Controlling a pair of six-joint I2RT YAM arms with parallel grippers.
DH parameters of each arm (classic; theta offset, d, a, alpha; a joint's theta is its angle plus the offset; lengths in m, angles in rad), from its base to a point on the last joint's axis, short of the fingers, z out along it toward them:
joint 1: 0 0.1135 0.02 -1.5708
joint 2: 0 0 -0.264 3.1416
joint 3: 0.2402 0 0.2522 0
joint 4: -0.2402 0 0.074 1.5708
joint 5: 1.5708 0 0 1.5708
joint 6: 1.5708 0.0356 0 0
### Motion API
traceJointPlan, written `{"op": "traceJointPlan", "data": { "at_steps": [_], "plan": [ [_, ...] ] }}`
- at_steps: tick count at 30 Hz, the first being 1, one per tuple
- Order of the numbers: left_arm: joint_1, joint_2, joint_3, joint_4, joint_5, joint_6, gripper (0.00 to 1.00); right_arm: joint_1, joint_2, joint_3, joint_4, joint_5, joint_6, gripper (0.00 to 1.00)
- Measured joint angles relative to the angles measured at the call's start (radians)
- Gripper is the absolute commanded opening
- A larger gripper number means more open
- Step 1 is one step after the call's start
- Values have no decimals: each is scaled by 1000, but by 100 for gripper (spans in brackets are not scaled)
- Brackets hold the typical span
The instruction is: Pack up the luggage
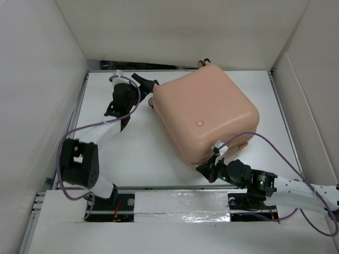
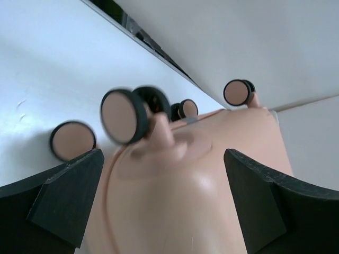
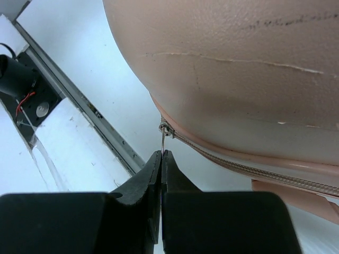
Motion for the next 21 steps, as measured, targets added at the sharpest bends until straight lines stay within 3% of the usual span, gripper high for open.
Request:
{"op": "traceJointPlan", "data": {
  "at_steps": [8,16,20,21],
  "plan": [
    [-1,309,313,-116,39,14,99,1,-25,-11,-11,-9,16,0],
    [-3,449,438,-185,72,11,96,1,-26,-11,-13,-8,19,0],
    [-1,469,458,-155,91,-16,84,1,-25,-11,-13,-7,21,0],
    [-1,475,460,-140,94,-23,74,1,-25,-11,-13,-5,23,0]
  ]
}}
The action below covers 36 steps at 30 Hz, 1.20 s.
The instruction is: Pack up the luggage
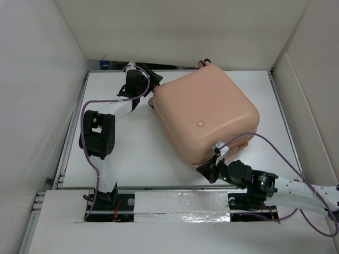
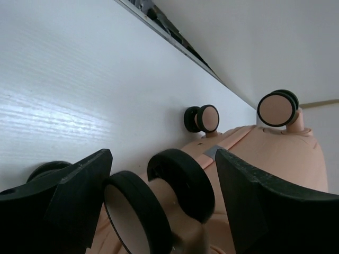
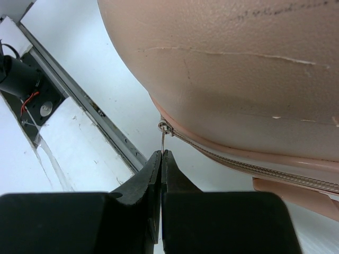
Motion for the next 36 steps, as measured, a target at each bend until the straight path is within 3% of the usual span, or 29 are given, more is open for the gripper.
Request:
{"op": "traceJointPlan", "data": {
  "at_steps": [2,5,6,13,18,19,20,21,24,36],
  "plan": [
    [0,21,1,31,8,-20,59,0,0,0,0,1,1,0],
    [8,46,-6,137,-27,-62,21,2,0,0,-5,1,5,0],
    [26,42,-8,181,-2,-88,1,3,-2,0,-11,1,7,0],
    [12,-36,-243,520,58,-115,0,9,-63,-4,-54,36,18,0],
    [27,-96,-396,624,48,-114,0,0,-94,5,-116,61,-3,0],
    [31,-97,-407,620,48,-112,2,-4,-94,10,-125,61,-7,0],
    [32,-97,-412,612,48,-112,18,-13,-94,27,-152,54,-16,0],
    [33,-97,-412,602,42,-107,52,-19,-93,37,-166,49,-22,0],
    [38,-102,-412,521,6,-77,86,-27,-94,46,-194,39,-32,0],
    [35,-109,-323,323,-10,-5,99,-38,-69,36,-159,15,-34,0]
  ]
}}
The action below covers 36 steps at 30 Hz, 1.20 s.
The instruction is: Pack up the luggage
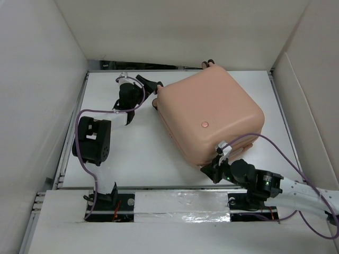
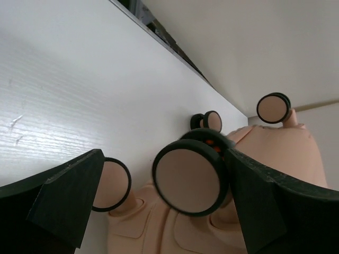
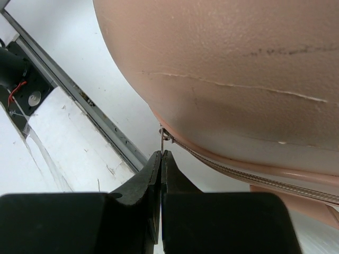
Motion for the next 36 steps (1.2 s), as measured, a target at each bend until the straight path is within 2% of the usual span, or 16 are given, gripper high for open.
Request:
{"op": "traceJointPlan", "data": {
  "at_steps": [7,12,25,30,33,36],
  "plan": [
    [-27,-1,-34,109,48,-28,99,0,15,0,11,-7,0,0],
    [-27,-1,-31,123,75,-32,99,0,12,0,10,-10,0,0],
    [-46,179,174,122,161,-149,98,-2,32,-8,45,-35,-4,0],
    [-46,227,200,191,177,-219,83,-2,46,-8,63,-42,-5,0],
    [-46,275,210,272,177,-278,69,-2,48,-10,68,-45,-5,0],
    [-47,332,212,377,174,-369,41,-2,43,-15,71,-45,-4,0]
  ]
}}
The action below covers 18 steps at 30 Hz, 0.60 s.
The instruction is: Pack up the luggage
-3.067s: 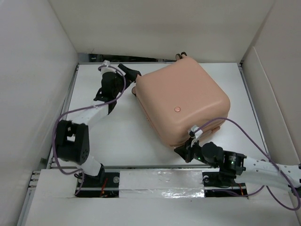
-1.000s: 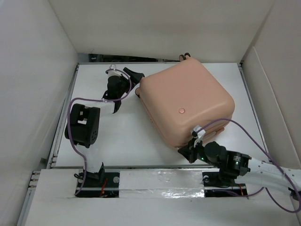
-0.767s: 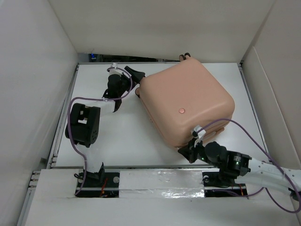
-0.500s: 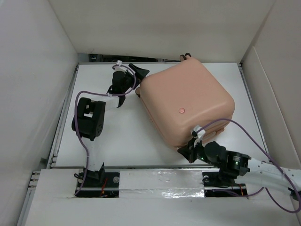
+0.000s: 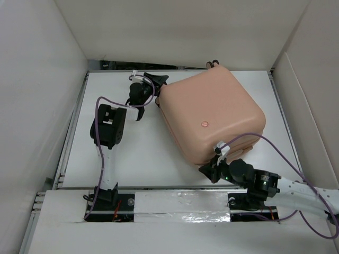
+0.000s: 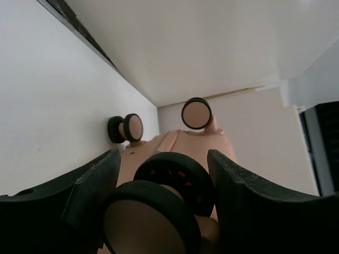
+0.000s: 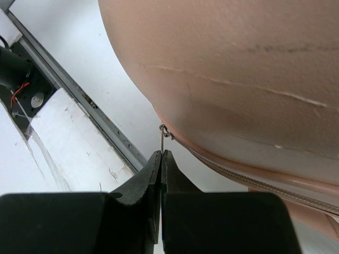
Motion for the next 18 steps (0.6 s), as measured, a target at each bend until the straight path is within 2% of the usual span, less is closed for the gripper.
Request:
{"op": "traceJointPlan", "data": {
  "at_steps": [1,4,10,18],
  "plan": [
    [0,11,0,28,0,-23,24,0,-6,-2,0,0,0,0],
    [-4,27,-5,87,-7,-54,0,0,-32,-6,-8,5,0,0],
    [8,-27,-144,191,-62,-58,0,0,-96,-6,-76,27,0,0],
    [131,-344,-574,232,-139,12,0,-32,-110,4,-122,-7,-40,0]
  ]
}}
